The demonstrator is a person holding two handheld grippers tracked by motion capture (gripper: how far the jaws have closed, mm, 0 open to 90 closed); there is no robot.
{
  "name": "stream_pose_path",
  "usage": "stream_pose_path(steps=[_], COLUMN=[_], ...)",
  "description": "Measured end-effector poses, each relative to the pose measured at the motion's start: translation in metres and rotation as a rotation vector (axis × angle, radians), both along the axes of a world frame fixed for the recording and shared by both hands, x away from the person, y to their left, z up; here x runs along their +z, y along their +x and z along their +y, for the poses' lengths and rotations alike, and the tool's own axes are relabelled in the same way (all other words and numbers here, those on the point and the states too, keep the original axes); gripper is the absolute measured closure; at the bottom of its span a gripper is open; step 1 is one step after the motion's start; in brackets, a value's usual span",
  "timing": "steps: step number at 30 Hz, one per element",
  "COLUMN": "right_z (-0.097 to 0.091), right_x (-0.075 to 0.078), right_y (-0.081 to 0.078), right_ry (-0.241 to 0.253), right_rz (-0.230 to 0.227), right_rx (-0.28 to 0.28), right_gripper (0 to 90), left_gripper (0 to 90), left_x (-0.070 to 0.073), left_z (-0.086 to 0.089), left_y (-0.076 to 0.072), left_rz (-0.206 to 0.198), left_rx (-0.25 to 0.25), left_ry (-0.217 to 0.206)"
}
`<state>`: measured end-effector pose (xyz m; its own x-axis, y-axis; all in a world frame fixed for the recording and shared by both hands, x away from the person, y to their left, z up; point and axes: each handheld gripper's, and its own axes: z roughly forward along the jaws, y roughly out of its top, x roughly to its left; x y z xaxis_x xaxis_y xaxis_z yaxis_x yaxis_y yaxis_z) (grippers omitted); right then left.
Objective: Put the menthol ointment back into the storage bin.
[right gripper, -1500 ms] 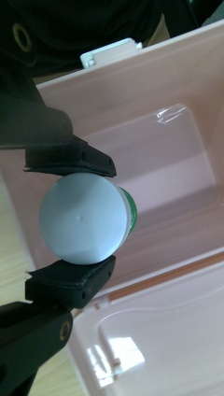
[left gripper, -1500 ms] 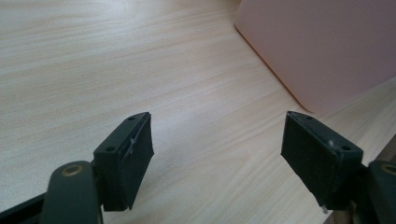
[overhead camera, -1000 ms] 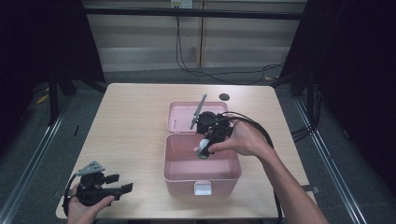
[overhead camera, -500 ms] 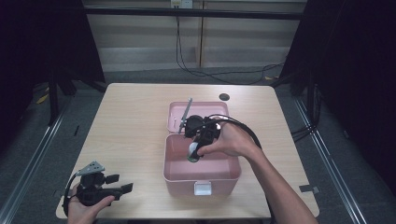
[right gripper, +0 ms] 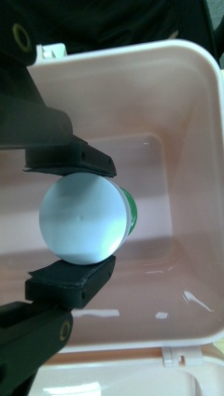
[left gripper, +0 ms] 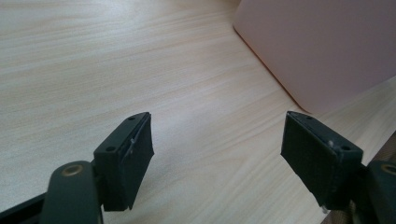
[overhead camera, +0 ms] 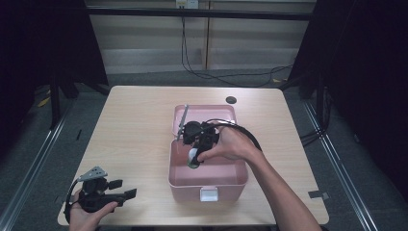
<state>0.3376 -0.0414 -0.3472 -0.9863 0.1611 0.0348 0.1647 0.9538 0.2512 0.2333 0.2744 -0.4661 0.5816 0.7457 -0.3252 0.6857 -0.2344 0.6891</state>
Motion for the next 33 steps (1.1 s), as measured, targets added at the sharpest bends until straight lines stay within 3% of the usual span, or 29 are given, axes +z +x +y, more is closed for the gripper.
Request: stream_pose_path(steps=[8,18,33], right_z=[0.014,0.027,0.043], right_x=[-0.003,-0.015,-0.037], right_y=[0.000,0.001,0.000], right_ry=[-0.024,-0.089,-0.102], right_rz=[-0.001,0.005,0.029], right_rx=[0.046,0.080,0.125], right_gripper=[51.3,51.3,51.3], left_gripper=[24.9,24.9,24.9], left_x=[0.000,0.001,0.001], left_z=[0.001,0.001,0.001], left_y=[0.000,0.000,0.000], left_rz=[-0.003,-0.005,-0.004], left_rx=[-0.006,-0.002,-0.005], left_ry=[0.004,-0.003,0.000])
